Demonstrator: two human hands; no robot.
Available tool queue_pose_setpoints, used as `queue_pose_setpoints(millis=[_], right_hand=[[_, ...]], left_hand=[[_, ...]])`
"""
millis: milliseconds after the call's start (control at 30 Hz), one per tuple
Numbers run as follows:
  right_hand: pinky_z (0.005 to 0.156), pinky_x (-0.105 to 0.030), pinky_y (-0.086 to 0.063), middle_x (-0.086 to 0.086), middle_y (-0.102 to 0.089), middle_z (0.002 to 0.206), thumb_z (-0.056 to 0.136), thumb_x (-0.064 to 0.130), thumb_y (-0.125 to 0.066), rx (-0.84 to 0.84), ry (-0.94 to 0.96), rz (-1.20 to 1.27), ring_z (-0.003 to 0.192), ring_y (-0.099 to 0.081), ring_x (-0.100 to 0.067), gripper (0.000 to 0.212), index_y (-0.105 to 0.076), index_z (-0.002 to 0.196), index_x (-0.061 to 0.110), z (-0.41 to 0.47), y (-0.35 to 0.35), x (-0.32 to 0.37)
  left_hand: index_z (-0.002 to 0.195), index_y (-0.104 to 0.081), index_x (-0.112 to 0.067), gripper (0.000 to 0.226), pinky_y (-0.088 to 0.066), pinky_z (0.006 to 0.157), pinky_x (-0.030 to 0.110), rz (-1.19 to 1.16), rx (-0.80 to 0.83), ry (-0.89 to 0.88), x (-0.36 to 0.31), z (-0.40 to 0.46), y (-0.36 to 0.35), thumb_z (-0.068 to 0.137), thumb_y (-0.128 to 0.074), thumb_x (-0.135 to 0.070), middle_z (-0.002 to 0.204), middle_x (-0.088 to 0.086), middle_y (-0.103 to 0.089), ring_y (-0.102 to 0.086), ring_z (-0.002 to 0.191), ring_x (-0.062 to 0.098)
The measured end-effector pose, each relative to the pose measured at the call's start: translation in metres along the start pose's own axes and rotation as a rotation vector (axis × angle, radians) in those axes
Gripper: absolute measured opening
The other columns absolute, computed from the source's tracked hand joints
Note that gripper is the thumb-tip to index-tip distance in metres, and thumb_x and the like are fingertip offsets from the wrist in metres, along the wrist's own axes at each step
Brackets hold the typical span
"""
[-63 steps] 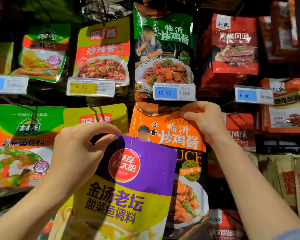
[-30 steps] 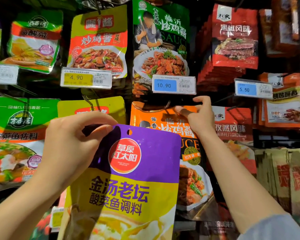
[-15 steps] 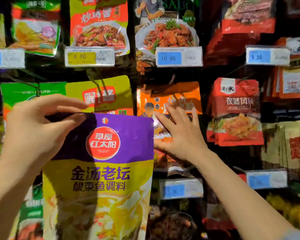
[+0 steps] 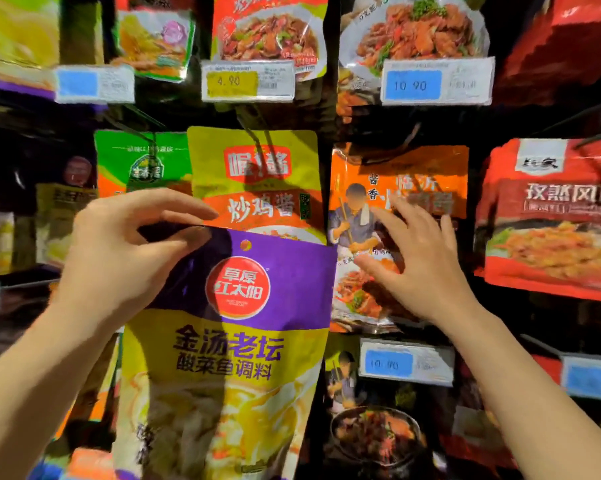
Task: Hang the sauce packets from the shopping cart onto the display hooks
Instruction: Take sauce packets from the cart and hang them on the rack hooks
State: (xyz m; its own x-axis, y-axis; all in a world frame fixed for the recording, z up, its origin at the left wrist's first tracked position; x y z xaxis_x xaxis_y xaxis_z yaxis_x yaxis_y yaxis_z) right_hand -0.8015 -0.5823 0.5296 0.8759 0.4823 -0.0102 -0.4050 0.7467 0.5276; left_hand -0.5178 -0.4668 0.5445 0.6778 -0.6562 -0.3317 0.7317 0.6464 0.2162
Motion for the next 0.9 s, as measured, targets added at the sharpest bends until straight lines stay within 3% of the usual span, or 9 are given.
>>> queue_pose_setpoints(millis=[100,167,233,333,400,500,633,767,900], right_hand=[[0.109,-0.026,-0.029,0.01,-0.041,0.14,0.082,0.059,-0.045,-0.102,0.039,0.387,0.131,-0.034,-0.005,0.058,-0.043,0.135,0.034,-0.016,0.02,0.035],[0.086,-0.004,-0.036,0.02,-0.045,0.131,0.082,0.052,-0.054,-0.067,0.059,0.574,0.12,-0.039,0.006,0.048,-0.044,0.128,0.043,-0.021,0.029,0.069],[0.077,-0.002,-0.036,0.022,-0.049,0.126,0.081,0.048,-0.056,-0.002,0.099,0.603,0.112,-0.043,0.008,0.049,-0.047,0.128,0.041,-0.02,0.029,0.106],[0.094,-0.013,-0.038,0.011,-0.058,0.124,0.08,0.047,-0.057,0.068,0.233,0.517,0.114,-0.052,-0.004,0.05,-0.054,0.126,0.026,-0.014,0.016,0.164],[0.093,-0.018,-0.042,0.008,-0.065,0.115,0.078,0.047,-0.056,0.097,0.274,0.541,0.105,-0.058,-0.004,0.046,-0.062,0.116,0.022,-0.013,0.004,0.198],[0.082,-0.007,-0.039,0.018,-0.067,0.098,0.074,0.038,-0.066,0.132,0.208,0.702,0.093,-0.057,0.007,0.029,-0.068,0.1,0.026,-0.015,-0.012,0.248],[0.078,-0.01,-0.044,0.019,-0.069,0.085,0.067,0.023,-0.071,0.199,0.09,0.977,0.084,-0.062,0.006,0.021,-0.065,0.084,0.033,-0.01,-0.04,0.32],[0.077,-0.017,-0.046,0.013,-0.068,0.086,0.065,0.024,-0.072,0.223,0.09,0.973,0.082,-0.063,-0.002,0.019,-0.067,0.083,0.03,-0.006,-0.066,0.39],[0.07,-0.009,-0.041,0.021,-0.064,0.078,0.066,0.014,-0.079,0.247,0.11,0.917,0.073,-0.059,0.009,0.023,-0.068,0.081,0.028,0.002,-0.083,0.444]], left_hand=[[0.079,-0.069,-0.036,0.028,-0.044,0.069,0.005,0.028,-0.044,-0.019,-0.004,-0.008,0.008,0.072,-0.076,-0.01,0.088,-0.028,-0.067,-0.063,0.079,-0.009],[0.08,-0.068,-0.036,0.029,-0.045,0.072,0.007,-0.006,-0.042,-0.017,-0.001,-0.016,0.018,0.071,-0.075,-0.01,0.087,-0.028,-0.068,-0.064,0.081,-0.007],[0.082,-0.068,-0.032,0.031,-0.045,0.073,0.009,-0.025,-0.026,-0.012,0.008,-0.025,0.034,0.073,-0.075,-0.003,0.089,-0.023,-0.069,-0.064,0.082,-0.004],[0.082,-0.069,-0.027,0.031,-0.043,0.072,0.007,-0.063,-0.019,-0.007,0.021,-0.033,0.065,0.073,-0.074,0.002,0.088,-0.023,-0.069,-0.064,0.082,-0.004],[0.08,-0.068,-0.028,0.029,-0.042,0.071,0.006,-0.086,-0.025,-0.003,0.034,-0.039,0.091,0.072,-0.074,-0.002,0.083,-0.026,-0.068,-0.063,0.08,-0.007],[0.079,-0.067,-0.031,0.023,-0.041,0.07,0.004,-0.094,-0.016,0.009,0.058,-0.047,0.137,0.07,-0.071,-0.01,0.08,-0.028,-0.067,-0.062,0.079,-0.008],[0.074,-0.068,-0.041,0.03,-0.041,0.073,0.005,-0.082,0.059,0.049,0.103,-0.056,0.201,0.069,-0.072,-0.012,0.08,-0.029,-0.067,-0.062,0.078,-0.01],[0.081,-0.067,-0.029,0.024,-0.045,0.072,0.009,-0.127,0.09,0.183,0.16,-0.073,0.257,0.069,-0.075,-0.009,0.079,-0.024,-0.068,-0.063,0.073,-0.007],[0.086,-0.067,-0.024,0.025,-0.048,0.07,0.011,-0.106,0.109,0.282,0.2,-0.09,0.298,0.073,-0.076,-0.005,0.076,-0.021,-0.069,-0.062,0.071,-0.007]])
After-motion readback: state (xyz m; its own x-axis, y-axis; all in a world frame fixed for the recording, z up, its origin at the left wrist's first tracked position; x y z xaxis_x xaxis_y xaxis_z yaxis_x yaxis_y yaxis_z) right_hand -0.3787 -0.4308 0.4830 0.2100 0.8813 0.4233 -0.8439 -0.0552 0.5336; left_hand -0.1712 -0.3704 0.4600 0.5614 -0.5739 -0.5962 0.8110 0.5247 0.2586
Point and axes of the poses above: each hand's wrist, its own z-axis towards the middle knuckle, its own y-axis out of the back of the hand, x = y × z, the point moved 5 cm from there along z, towards the middle knuckle
